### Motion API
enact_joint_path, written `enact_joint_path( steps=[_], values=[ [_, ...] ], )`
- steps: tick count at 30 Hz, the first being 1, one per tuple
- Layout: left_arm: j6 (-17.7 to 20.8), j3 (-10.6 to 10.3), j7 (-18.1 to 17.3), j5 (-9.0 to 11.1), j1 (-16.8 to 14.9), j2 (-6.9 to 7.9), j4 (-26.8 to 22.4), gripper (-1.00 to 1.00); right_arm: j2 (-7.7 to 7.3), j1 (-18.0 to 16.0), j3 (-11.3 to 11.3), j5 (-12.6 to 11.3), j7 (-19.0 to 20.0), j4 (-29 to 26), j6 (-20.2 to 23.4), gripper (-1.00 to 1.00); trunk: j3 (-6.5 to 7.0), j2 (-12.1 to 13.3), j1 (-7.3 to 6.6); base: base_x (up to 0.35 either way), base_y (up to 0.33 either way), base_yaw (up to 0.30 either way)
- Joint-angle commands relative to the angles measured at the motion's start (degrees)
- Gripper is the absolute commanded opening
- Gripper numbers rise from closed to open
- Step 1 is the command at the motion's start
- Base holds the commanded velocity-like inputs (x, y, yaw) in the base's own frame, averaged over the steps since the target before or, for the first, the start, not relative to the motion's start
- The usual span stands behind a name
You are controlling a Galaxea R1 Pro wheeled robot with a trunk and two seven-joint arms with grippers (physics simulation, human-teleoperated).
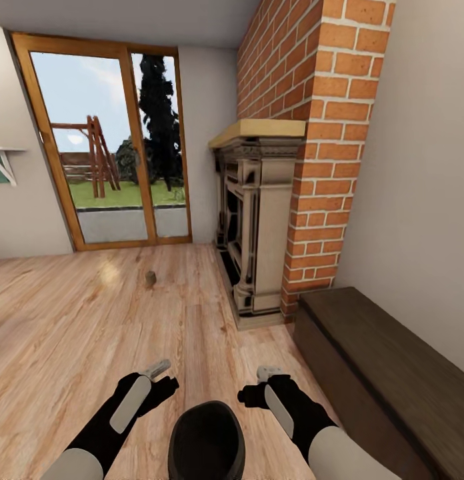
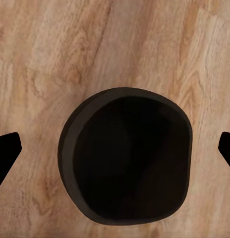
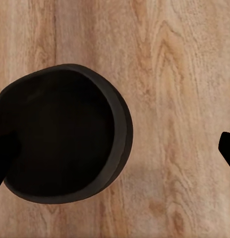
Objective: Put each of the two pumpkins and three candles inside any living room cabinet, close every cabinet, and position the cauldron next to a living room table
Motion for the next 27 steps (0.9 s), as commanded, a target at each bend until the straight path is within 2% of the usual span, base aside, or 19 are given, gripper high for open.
enact_joint_path(
  steps=[1, 13, 16, 19, 21, 24, 27],
  values=[
    [0.11, -0.27, 0.6, 0.59, -0.04, 0.07, -0.09, 1.0, 0.0, -0.04, 0.18, -0.61, -0.57, -0.08, 0.18, 1.0, -0.25, -0.44, 0.22, 0.0, 0.0, 0.0],
    [0.36, -0.27, 0.6, 0.66, -0.04, 0.07, -0.14, 1.0, 0.0, -0.04, 0.24, -0.61, -0.41, -0.05, 0.15, 1.0, -2.4, -5.26, 2.85, 0.0, 0.0, 0.0],
    [0.36, -0.27, 0.59, 0.67, -0.04, 0.03, -0.34, 1.0, 0.0, -0.04, 1.09, -0.66, -0.2, -0.03, 0.15, 1.0, -2.94, -6.46, 3.51, 0.0, 0.0, 0.0],
    [0.36, -0.27, 0.59, 0.67, -0.04, -0.31, -0.47, 1.0, 0.0, -0.04, 3.0, -0.68, 1.22, -0.02, 0.24, 1.0, -3.48, -7.66, 4.17, 0.0, 0.0, 0.0],
    [0.35, -0.3, 0.58, 0.66, -0.04, -0.6, -0.51, 1.0, 0.0, -0.04, 3.92, -0.69, 3.59, -0.06, 0.81, 1.0, -3.84, -8.47, 4.61, 0.0, 0.0, 0.0],
    [0.36, -0.32, 0.56, 0.65, -0.04, -0.76, -0.52, 1.0, 0.0, -0.04, 4.4, -0.7, 5.93, -0.09, 2.3, 1.0, -4.38, -9.67, 5.27, 0.0, 0.0, 0.0],
    [0.36, -0.31, 0.53, 0.64, -0.04, -0.79, -0.55, 1.0, 0.0, -0.04, 4.52, -0.7, 6.52, -0.1, 2.77, 1.0, -4.91, -10.87, 5.93, 0.0, 0.0, 0.0]
  ],
)
